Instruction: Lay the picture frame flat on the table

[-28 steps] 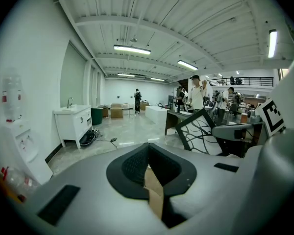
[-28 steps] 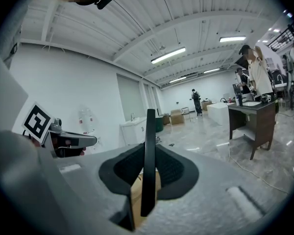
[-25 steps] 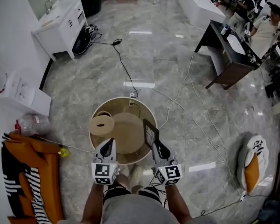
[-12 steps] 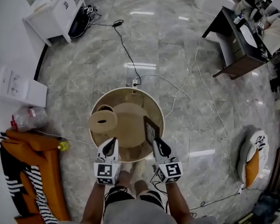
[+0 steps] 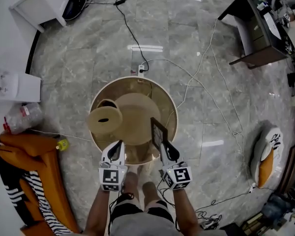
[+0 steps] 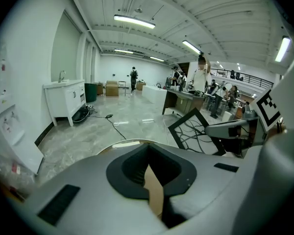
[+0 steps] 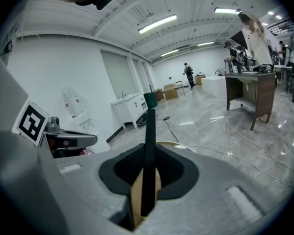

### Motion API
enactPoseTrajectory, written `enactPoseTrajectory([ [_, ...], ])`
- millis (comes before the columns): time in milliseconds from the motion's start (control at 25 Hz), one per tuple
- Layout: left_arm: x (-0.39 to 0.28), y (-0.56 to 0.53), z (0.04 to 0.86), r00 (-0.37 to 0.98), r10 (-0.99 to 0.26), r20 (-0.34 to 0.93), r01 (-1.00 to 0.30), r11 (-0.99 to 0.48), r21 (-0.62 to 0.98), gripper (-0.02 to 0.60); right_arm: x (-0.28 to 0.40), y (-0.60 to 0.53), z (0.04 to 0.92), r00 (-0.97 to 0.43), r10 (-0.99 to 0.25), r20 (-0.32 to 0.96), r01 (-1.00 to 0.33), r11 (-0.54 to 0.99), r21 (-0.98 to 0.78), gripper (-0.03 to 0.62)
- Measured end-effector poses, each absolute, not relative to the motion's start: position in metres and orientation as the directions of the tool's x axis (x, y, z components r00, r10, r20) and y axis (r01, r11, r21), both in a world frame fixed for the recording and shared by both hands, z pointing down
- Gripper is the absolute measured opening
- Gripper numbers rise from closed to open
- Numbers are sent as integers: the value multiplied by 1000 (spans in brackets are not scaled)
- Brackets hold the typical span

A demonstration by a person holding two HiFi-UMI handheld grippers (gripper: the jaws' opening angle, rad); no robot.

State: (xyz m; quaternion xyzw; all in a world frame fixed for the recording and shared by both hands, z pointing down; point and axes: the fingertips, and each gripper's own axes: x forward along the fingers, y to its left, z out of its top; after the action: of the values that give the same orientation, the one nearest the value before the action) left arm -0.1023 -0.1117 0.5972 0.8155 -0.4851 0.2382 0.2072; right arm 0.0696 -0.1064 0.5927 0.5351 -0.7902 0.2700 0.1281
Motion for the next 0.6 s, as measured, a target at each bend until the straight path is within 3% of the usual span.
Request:
enactPoseTrajectory([
  [600, -116, -120, 721, 413, -629, 658, -893, -423, 157, 17, 53, -110, 722, -415, -695, 587, -909, 281, -309, 67],
])
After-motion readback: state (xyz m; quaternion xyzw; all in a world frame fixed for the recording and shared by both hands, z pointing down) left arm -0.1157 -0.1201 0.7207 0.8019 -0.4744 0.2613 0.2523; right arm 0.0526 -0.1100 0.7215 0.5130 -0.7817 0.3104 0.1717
